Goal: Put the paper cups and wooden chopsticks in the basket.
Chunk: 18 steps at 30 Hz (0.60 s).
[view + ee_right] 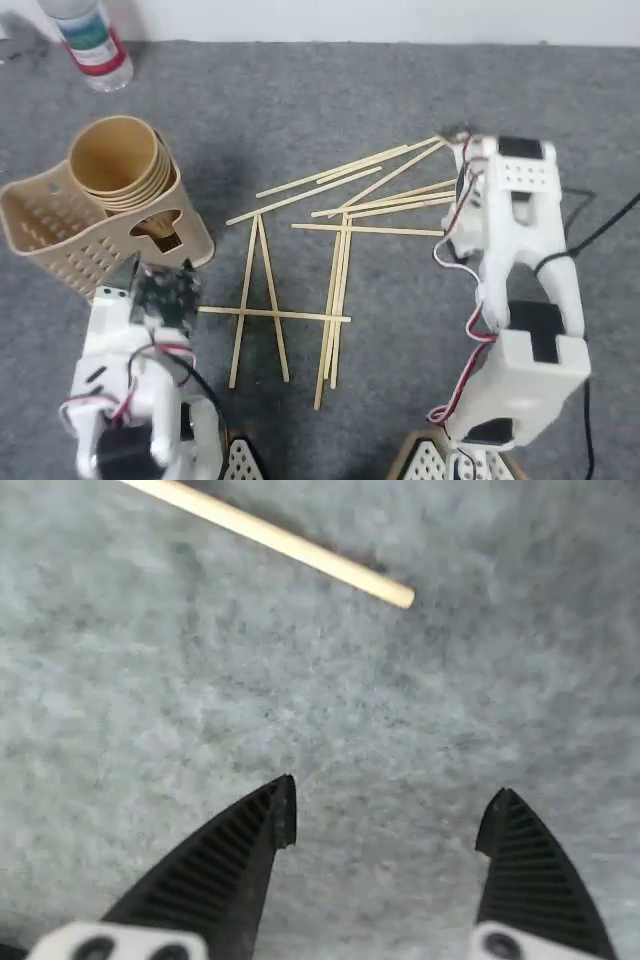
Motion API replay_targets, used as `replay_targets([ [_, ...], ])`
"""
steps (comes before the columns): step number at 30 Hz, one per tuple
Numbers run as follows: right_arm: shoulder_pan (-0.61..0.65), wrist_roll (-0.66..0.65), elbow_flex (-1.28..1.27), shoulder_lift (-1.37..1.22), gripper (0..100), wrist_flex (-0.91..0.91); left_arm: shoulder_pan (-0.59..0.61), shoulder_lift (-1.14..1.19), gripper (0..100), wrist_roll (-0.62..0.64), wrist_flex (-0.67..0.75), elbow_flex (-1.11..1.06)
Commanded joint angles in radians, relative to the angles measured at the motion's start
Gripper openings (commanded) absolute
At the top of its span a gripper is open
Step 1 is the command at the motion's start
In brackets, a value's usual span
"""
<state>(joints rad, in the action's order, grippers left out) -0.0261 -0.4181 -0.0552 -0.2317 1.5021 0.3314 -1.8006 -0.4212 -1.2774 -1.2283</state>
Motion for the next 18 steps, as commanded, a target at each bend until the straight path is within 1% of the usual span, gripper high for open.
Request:
replay_targets([
  [1,-0.001,0.080,-0.226,0.133,29.9,-0.199,-0.138,0.061,21,-0.023,-0.084,0.245],
  [4,0.022,0.173,-0.427,0.217,29.9,-0.392,-0.196,0.282,21,-0.015,-0.143,0.387],
  [6,0.028,0.195,-0.519,0.275,29.9,-0.496,-0.262,0.473,21,0.003,-0.193,0.498],
  [8,0.019,0.203,-0.585,0.325,29.9,-0.561,-0.370,0.654,21,0.020,-0.244,0.590],
  [10,0.019,0.222,-0.661,0.357,29.9,-0.644,-0.485,0.821,21,0.078,-0.265,0.670],
  [12,0.013,0.226,-0.726,0.366,29.9,-0.730,-0.578,0.954,21,0.155,-0.261,0.739],
  [14,0.010,0.226,-0.750,0.375,29.9,-0.768,-0.635,1.080,21,0.238,-0.204,0.789],
  [18,0.008,0.226,-0.752,0.380,29.9,-0.762,-0.658,1.352,21,0.433,-0.077,0.846],
])
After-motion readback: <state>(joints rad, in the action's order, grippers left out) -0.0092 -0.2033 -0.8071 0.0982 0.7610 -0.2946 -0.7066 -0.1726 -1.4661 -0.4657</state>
